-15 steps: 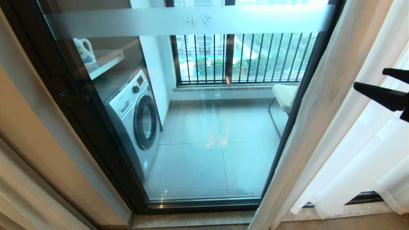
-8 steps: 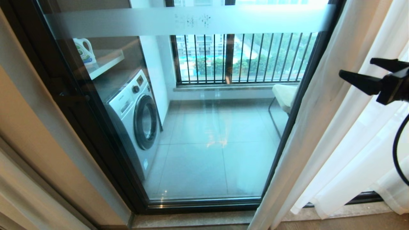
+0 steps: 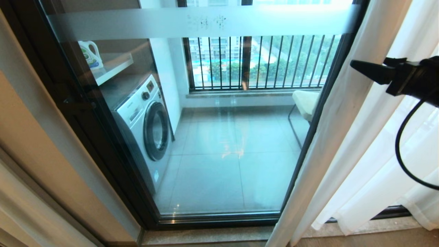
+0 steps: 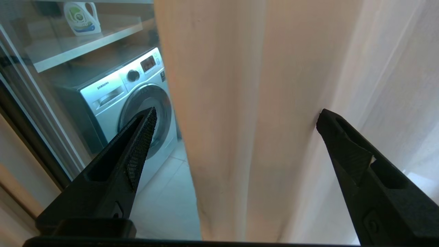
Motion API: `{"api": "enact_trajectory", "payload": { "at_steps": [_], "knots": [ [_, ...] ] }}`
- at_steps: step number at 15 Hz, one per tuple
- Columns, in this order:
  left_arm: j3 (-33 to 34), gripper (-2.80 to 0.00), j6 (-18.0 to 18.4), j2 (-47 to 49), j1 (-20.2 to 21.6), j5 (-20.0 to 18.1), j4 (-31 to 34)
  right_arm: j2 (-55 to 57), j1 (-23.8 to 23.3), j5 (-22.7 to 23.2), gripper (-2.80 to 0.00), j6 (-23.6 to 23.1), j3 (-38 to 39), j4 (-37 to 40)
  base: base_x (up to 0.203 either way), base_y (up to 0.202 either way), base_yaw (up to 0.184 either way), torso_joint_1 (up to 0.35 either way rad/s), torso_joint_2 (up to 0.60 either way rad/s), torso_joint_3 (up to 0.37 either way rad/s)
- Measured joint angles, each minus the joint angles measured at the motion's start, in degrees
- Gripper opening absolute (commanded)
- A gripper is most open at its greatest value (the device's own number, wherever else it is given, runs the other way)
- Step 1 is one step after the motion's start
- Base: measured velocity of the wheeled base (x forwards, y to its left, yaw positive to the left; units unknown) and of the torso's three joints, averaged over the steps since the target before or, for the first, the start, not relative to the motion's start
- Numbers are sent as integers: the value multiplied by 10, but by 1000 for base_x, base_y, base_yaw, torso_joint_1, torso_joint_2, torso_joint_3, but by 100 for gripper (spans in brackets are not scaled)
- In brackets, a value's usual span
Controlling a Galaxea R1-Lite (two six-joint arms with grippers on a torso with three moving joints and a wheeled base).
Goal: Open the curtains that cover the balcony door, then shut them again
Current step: Pull the inner curtains open on both sides
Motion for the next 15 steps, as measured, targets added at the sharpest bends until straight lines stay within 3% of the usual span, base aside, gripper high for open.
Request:
{"api": "enact_trajectory", "payload": {
  "at_steps": [7, 11, 15],
  "knots": [
    [0, -280, 0, 0, 0, 0, 0, 38, 3, -4, 0, -9, -29, -7, 0, 0, 0, 0, 0, 0],
    [0, -280, 0, 0, 0, 0, 0, 63, 8, -62, 0, -9, -30, -55, 0, 0, 0, 0, 0, 0],
    [0, -280, 0, 0, 0, 0, 0, 81, 16, -68, 0, -7, -30, -71, 0, 0, 0, 0, 0, 0]
  ]
}}
